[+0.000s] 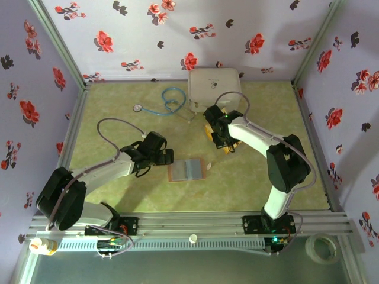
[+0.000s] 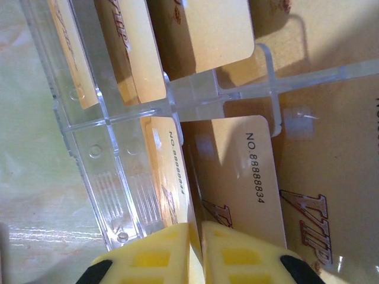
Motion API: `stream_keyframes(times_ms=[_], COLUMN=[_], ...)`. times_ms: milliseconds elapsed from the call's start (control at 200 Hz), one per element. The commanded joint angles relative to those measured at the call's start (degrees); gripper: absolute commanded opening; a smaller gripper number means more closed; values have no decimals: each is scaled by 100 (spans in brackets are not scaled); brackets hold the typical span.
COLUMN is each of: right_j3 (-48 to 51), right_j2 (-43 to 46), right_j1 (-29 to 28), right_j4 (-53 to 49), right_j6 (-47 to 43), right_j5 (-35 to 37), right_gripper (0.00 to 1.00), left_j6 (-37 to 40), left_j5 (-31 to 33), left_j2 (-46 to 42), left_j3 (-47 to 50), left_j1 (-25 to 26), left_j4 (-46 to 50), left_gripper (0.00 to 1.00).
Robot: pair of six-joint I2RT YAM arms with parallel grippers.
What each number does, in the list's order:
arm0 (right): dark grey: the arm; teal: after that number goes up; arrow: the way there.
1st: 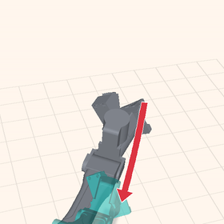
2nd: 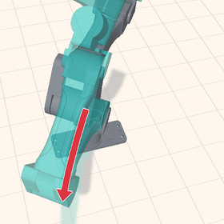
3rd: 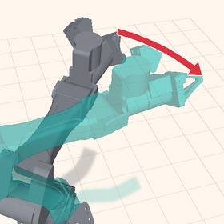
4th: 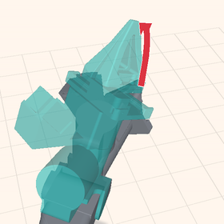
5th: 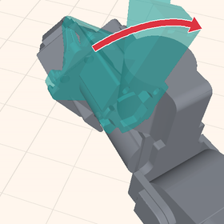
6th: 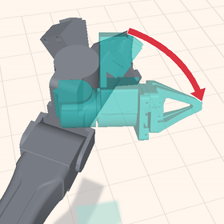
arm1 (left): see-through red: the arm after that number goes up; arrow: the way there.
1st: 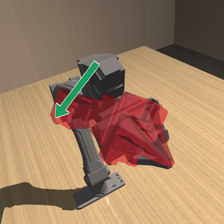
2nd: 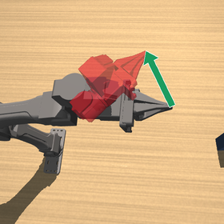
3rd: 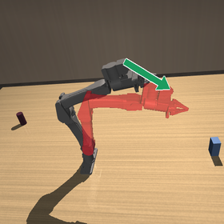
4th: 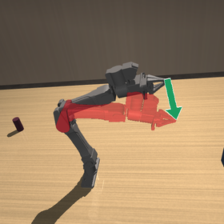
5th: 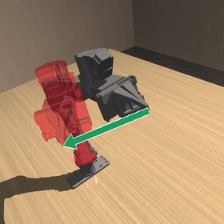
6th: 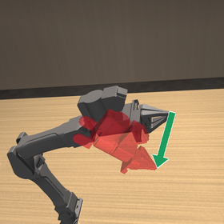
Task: Put the credit cards into the card holder
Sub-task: Pick up the credit card from the storage box.
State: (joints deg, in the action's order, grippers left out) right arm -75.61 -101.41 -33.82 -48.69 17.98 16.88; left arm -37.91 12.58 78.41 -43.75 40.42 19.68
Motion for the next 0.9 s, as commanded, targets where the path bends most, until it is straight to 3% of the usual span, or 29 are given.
stream_keyframes(times_ms=[0, 465, 895], right_j3=[-162, -243, -294], right_j2=[-29, 19, 814], right_j1=[43, 94, 122], right_j4=[-6, -26, -340], right_j6=[-82, -184, -191], right_j5=[-62, -269, -437], right_gripper=[14, 0, 0], left_j6=[91, 98, 167], left_j5=[-19, -106, -125], left_j2=[-71, 62, 25], left_j3=[59, 33, -11], left_j1=[-61, -64, -70], left_j4=[-65, -117, -51], left_gripper=[100, 100, 100])
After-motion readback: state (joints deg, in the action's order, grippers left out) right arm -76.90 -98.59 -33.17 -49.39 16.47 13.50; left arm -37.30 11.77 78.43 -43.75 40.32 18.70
